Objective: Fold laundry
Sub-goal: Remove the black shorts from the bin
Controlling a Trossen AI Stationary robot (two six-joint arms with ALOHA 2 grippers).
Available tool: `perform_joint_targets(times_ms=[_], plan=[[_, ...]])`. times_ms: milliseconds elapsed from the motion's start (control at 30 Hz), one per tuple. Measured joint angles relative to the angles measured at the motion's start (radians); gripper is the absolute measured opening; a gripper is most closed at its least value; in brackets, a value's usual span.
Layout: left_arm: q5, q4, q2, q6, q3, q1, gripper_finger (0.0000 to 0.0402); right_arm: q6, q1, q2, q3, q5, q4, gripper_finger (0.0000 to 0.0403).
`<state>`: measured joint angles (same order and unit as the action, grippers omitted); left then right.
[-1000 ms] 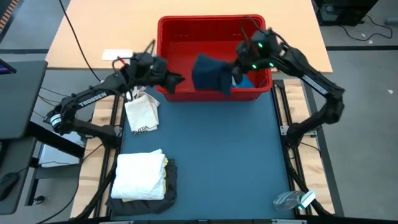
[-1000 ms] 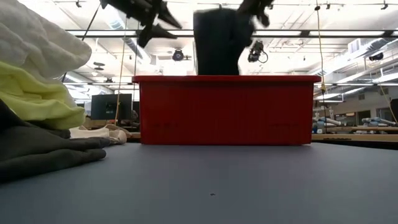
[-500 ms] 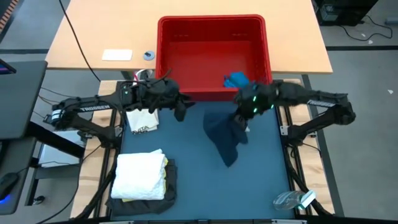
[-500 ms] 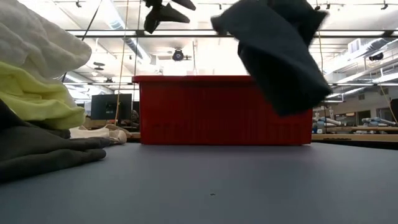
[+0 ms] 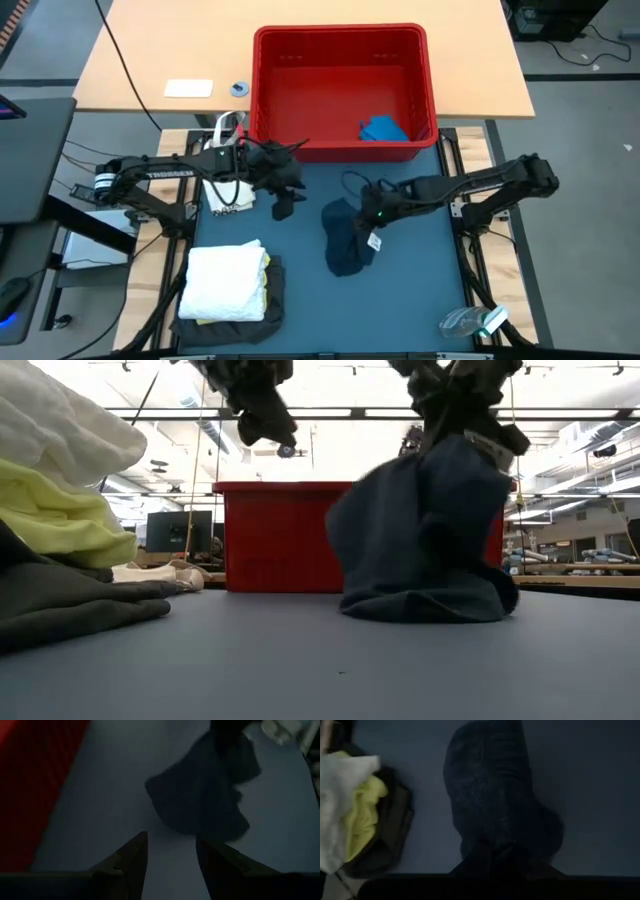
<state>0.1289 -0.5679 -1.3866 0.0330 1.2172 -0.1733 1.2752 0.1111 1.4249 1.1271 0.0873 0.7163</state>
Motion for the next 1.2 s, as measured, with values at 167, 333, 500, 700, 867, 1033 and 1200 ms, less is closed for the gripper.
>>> perform_joint_targets(times_ms=[167, 333, 500, 700, 867, 1033, 1200], plan=[[0.065, -0.004, 0.052, -0.028, -0.050, 0.001, 0.0172, 0.148, 0.053, 0.058, 0.000, -0.001, -0.049, 0.0024], [0.108, -0.009, 0.088, -0.021, -0.085, 0.019, 0.0172, 0.249, 0.112, 0.081, 0.000, 0.031, -0.029, 0.0026], [0.111, -0.018, 0.104, -0.021, -0.103, 0.041, 0.0172, 0.304, 0.143, 0.088, 0.001, 0.075, 0.051, 0.0056], [0.111, -0.029, 0.104, -0.008, -0.106, 0.044, 0.0172, 0.387, 0.165, 0.085, 0.001, 0.091, 0.107, 0.0055], [0.108, -0.081, 0.114, 0.021, -0.107, 0.044, 0.0172, 0.399, 0.189, 0.052, 0.059, 0.262, 0.098, 0.0068], [0.108, -0.072, 0.151, 0.070, -0.141, 0.040, 0.0172, 0.273, 0.171, 0.025, 0.166, 0.369, 0.307, 0.0079], [0.108, 0.089, 0.157, 0.180, -0.306, 0.043, 0.0172, 0.227, 0.163, 0.026, 0.181, 0.358, 0.524, 0.0081]])
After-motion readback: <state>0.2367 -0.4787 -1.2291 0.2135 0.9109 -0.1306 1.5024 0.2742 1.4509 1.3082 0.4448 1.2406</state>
